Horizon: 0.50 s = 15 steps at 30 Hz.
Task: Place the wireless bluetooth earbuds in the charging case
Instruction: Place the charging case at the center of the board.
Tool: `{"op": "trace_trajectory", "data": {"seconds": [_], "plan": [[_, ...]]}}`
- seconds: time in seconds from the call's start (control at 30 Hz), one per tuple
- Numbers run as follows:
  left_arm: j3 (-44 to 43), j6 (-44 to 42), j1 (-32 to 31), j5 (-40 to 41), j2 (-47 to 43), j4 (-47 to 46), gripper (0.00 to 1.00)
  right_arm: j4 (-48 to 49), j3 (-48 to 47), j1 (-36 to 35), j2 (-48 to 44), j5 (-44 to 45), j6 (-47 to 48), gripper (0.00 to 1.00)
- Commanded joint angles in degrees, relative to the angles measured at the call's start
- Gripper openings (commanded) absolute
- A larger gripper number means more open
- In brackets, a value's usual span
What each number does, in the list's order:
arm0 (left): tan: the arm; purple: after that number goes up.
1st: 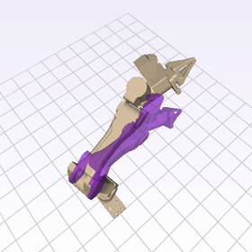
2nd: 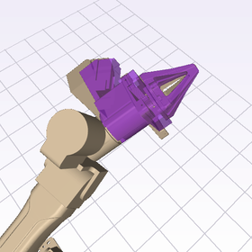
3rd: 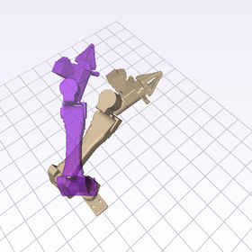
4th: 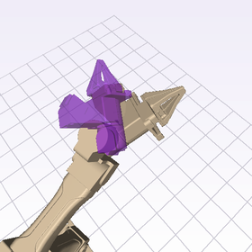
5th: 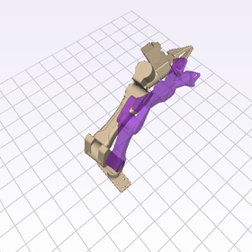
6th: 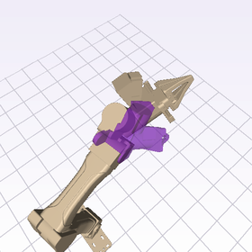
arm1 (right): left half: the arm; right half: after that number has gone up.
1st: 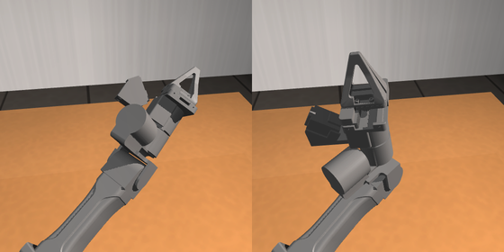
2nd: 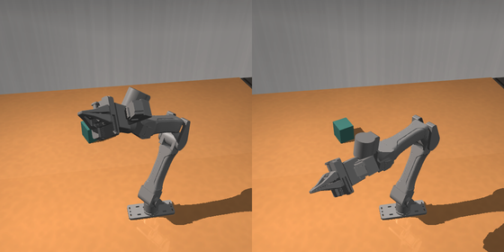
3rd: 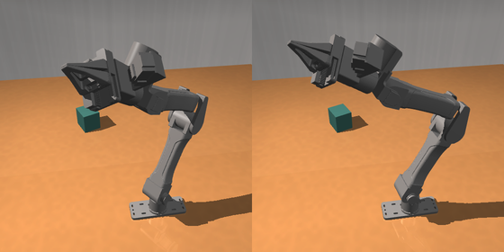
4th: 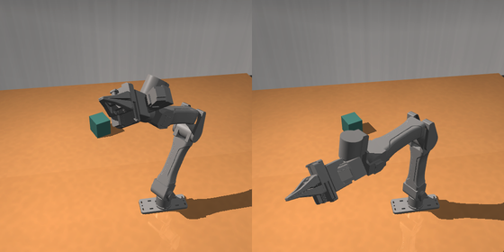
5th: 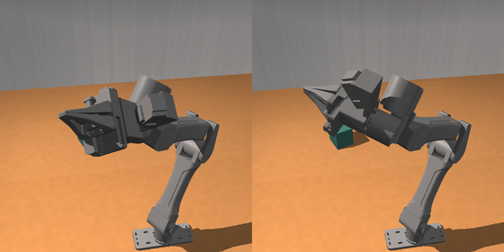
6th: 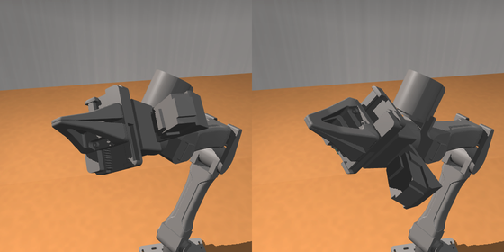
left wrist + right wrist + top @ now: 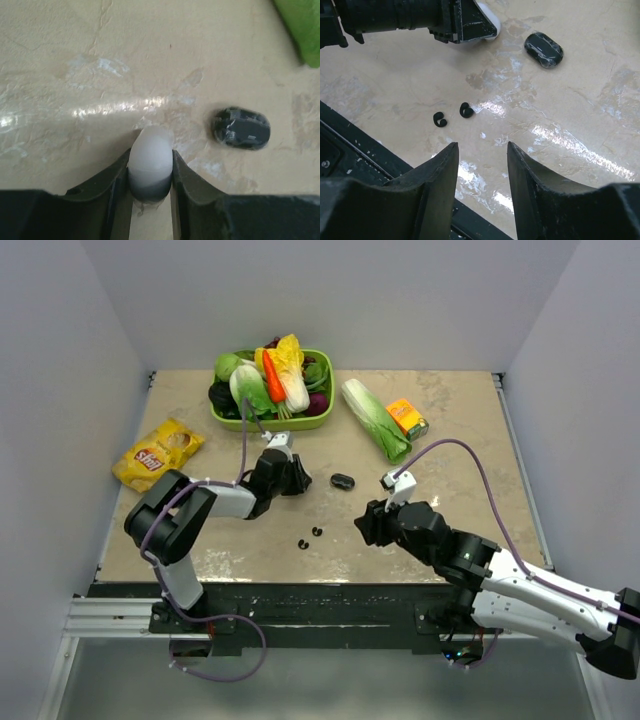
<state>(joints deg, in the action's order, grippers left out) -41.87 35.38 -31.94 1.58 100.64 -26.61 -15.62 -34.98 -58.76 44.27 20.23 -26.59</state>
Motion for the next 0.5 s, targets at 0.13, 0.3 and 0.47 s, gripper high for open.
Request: {"op": "trace_trajectory", "data": {"seconds": [0.13, 0.3, 0.47], "plan": [[-2.7, 0.4, 1.7, 0.2, 4.4, 4.8, 0.31, 1.8, -0.5, 0.1, 1.5, 2.5, 0.6, 0.49], [-0.7, 0.9, 2.2, 2.7, 0.9, 8.1, 0.52, 0.7, -1.8, 0.1, 2.0, 3.8, 0.5, 0.51], [4.3, 3.4, 3.8, 8.1, -7.6, 11.8, 0.99, -0.1, -2.7, 0.1, 2.5, 5.6, 0.7, 0.53]]}}
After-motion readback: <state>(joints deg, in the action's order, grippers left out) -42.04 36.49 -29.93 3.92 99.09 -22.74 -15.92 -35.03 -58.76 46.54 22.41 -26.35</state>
